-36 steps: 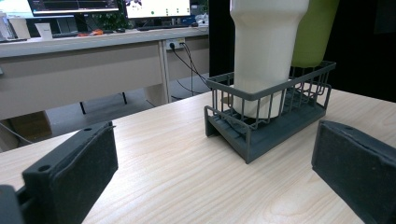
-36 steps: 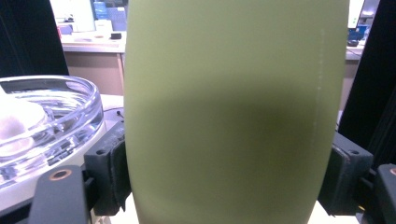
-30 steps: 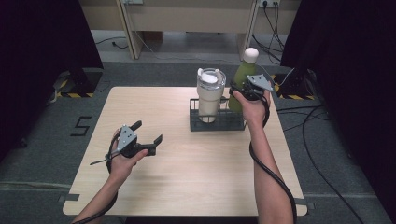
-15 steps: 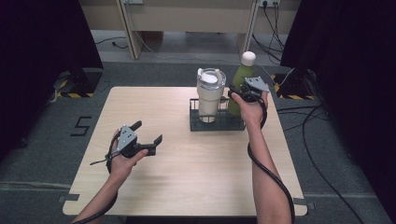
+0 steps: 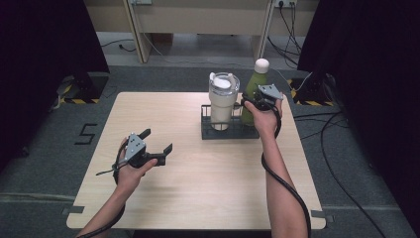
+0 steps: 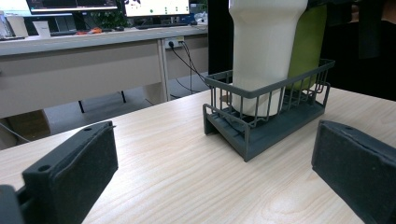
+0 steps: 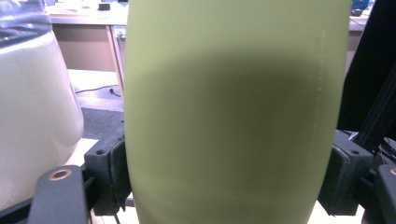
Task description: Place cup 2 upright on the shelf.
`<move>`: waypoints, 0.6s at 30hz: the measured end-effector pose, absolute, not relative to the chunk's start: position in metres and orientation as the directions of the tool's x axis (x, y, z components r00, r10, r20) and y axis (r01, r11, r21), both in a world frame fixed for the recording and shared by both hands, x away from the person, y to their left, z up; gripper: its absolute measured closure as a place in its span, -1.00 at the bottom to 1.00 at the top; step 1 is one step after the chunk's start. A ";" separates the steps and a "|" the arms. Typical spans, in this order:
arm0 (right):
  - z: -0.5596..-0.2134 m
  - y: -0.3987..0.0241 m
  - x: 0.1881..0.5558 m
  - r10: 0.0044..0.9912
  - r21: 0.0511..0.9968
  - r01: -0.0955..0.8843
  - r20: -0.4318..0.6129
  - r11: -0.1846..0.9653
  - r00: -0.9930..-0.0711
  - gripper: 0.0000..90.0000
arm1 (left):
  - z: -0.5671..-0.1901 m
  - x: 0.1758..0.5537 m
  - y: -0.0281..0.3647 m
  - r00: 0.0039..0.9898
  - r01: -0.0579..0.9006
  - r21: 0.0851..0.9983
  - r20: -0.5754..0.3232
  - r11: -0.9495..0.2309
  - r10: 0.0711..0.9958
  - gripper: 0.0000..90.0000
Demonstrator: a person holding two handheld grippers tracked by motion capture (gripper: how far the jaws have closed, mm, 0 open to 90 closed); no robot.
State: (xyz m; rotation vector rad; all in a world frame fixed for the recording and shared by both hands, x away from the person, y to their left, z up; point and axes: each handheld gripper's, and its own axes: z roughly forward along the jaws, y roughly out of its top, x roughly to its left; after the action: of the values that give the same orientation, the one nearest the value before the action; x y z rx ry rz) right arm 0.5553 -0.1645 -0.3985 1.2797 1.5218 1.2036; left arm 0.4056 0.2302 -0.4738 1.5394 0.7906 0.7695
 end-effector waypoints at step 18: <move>-0.404 -0.162 0.556 0.985 0.971 0.232 -0.010 0.051 -0.173 -0.53 | -0.474 0.405 0.229 0.556 0.062 0.994 0.042 -0.092 0.830 -1.00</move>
State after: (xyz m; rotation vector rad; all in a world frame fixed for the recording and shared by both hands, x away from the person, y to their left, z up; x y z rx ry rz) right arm 0.5558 -0.1622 -0.4038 1.2738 1.5287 1.1892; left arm 0.4053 0.2294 -0.4741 1.5438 0.7870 0.7690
